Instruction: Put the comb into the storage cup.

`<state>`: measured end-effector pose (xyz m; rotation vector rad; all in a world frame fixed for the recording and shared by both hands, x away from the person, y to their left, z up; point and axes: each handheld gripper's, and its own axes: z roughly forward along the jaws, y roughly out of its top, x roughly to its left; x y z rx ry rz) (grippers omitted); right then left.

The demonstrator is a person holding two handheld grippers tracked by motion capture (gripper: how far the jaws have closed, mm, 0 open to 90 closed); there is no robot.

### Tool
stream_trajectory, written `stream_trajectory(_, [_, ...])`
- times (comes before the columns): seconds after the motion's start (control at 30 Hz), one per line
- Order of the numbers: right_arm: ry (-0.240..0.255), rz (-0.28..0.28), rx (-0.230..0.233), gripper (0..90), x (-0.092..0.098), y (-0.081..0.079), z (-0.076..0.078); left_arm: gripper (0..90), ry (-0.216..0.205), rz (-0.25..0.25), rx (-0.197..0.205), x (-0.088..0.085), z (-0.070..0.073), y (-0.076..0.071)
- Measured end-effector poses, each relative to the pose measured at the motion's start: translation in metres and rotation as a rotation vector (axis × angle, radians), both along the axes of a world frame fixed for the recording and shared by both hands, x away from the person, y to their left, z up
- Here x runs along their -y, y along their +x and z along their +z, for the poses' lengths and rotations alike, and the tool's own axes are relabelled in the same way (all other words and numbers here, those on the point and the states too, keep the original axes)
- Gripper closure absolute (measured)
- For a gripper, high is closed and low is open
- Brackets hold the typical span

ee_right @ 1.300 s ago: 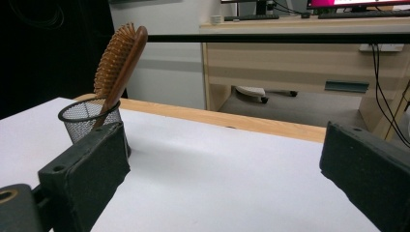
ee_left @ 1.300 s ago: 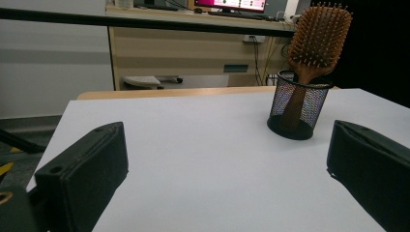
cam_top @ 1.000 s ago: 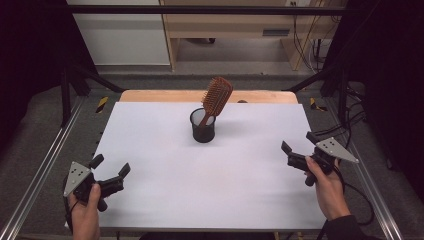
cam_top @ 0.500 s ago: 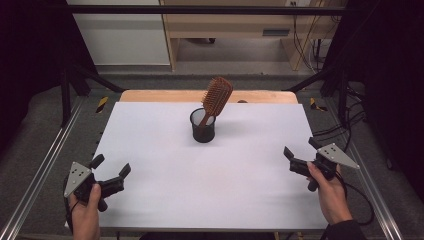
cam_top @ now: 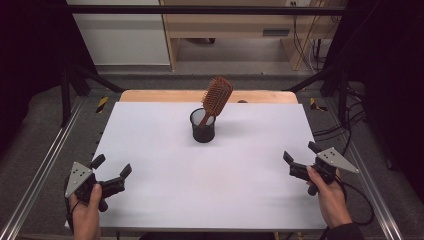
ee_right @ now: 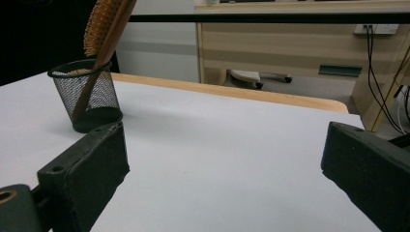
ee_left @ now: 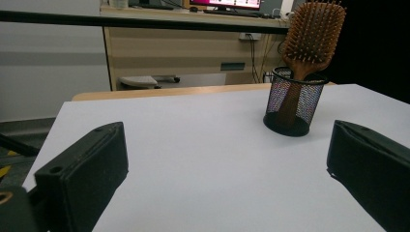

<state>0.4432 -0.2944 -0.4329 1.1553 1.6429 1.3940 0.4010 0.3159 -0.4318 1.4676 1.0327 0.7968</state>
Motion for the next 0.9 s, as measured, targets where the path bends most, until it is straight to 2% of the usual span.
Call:
stream_trajectory(0.3, [-0.010, 0.017, -0.006, 3.2, -0.003, -0.003, -0.006, 1.3, 0.001, -0.003, 0.000, 0.000, 0.000, 0.000])
stream_trajectory(0.9, [-0.030, 0.052, 0.017, 3.4, -0.017, -0.008, -0.016, 1.3, 0.003, -0.009, -0.001, 0.002, -0.001, 0.000])
